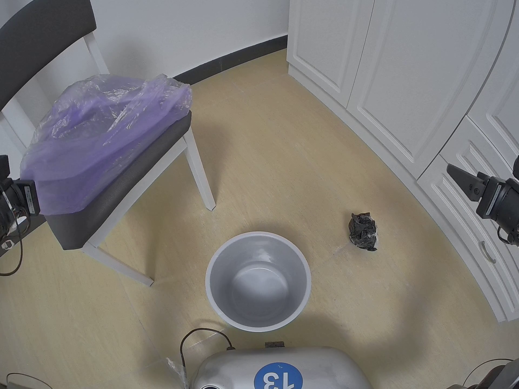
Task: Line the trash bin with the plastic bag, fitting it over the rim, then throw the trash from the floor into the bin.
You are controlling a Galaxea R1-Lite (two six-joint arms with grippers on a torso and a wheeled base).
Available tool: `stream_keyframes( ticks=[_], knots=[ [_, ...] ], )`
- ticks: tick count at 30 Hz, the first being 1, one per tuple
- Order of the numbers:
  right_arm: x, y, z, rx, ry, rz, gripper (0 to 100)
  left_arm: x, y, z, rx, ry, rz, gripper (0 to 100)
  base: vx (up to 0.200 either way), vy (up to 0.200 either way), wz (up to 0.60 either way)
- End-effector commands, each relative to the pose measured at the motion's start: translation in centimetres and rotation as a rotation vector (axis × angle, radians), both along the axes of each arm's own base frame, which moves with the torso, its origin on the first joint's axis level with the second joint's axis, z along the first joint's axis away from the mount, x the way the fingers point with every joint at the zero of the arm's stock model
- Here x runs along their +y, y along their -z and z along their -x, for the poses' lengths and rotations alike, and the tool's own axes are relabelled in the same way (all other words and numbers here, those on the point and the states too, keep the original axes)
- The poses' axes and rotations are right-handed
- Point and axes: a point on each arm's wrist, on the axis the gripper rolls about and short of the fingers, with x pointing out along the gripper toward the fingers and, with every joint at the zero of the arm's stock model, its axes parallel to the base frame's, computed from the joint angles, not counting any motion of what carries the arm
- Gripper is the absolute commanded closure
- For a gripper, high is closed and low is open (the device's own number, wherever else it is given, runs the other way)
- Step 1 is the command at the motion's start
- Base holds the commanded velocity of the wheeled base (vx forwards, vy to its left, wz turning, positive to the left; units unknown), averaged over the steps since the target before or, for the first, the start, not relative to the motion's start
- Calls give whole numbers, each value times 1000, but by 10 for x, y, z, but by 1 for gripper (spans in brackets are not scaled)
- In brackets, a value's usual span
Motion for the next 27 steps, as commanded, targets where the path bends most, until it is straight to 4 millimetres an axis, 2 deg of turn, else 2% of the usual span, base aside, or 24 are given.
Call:
stream_keyframes(
  ticks=[1, 4, 10, 15, 17, 22, 24, 27],
  knots=[
    [34, 9, -15, 39, -83, 8, 0, -31, -43, 32, -205, 211, 73, 100, 0, 0, 0],
    [53, 16, -31, 43, -124, 14, 0, -50, -61, 35, -255, 342, 92, 100, 0, 0, 0],
    [79, 26, -47, 45, -181, 12, 0, -74, -71, 31, -254, 503, 168, 100, 0, 0, 0],
    [90, 37, -45, 74, -219, 27, 0, -80, -74, 27, -254, 534, 204, 100, 0, 0, 0],
    [100, 45, -43, 101, -257, 45, 0, -88, -85, 29, -281, 595, 220, 100, 0, 0, 0],
    [108, 48, -42, 97, -286, 52, 0, -93, -97, 27, -309, 624, 229, 100, 0, 0, 0],
    [116, 48, -42, 80, -306, 41, 0, -101, -106, 31, -332, 677, 244, 100, 0, 0, 0],
    [121, 52, -46, 81, -311, 40, 0, -106, -110, 33, -337, 709, 250, 100, 0, 0, 0]
  ],
)
